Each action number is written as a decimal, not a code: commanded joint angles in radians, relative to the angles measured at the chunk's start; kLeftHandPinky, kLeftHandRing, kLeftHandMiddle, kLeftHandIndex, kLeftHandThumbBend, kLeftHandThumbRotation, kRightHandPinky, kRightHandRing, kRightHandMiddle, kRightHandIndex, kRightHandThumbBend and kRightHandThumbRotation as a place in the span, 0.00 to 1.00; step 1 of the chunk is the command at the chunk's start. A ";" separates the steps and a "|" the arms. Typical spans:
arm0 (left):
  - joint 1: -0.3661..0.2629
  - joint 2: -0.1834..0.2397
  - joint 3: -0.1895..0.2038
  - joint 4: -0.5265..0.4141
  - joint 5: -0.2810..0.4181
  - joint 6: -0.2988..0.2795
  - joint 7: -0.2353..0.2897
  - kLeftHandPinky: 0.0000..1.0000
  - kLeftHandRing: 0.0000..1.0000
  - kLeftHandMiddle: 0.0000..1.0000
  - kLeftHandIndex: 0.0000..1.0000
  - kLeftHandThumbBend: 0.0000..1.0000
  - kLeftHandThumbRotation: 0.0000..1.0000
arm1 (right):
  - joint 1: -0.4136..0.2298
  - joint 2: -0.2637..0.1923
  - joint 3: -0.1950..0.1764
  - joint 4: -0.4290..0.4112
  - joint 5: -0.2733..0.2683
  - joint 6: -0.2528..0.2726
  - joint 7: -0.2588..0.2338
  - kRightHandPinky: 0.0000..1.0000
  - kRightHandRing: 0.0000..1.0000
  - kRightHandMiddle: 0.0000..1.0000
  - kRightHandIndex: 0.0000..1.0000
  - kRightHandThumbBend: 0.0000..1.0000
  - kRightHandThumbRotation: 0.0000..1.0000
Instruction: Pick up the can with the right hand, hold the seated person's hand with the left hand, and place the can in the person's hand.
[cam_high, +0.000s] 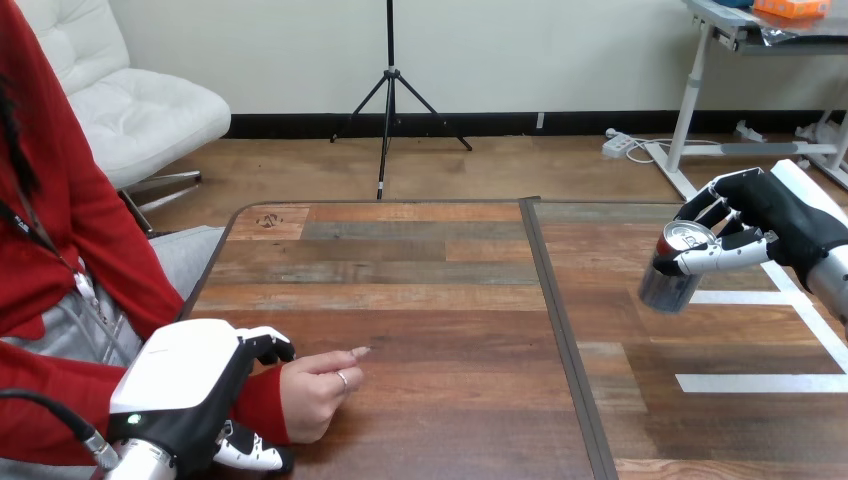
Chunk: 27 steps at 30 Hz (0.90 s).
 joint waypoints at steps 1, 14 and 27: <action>-0.070 0.008 -0.029 0.023 0.032 0.028 0.030 0.67 0.72 0.74 0.72 1.00 0.03 | -0.064 -0.023 -0.032 -0.050 0.027 -0.032 -0.003 0.36 0.39 0.45 0.49 0.72 0.00; -0.099 0.013 -0.064 0.092 0.035 0.057 0.076 0.70 0.74 0.76 0.74 1.00 0.05 | -0.059 -0.025 -0.034 -0.056 0.030 -0.021 -0.001 0.36 0.39 0.46 0.49 0.71 0.00; -0.121 0.023 -0.090 0.130 0.034 0.077 0.087 0.71 0.75 0.77 0.76 1.00 0.07 | -0.056 -0.029 -0.034 -0.060 0.035 -0.007 0.001 0.36 0.39 0.46 0.49 0.72 0.00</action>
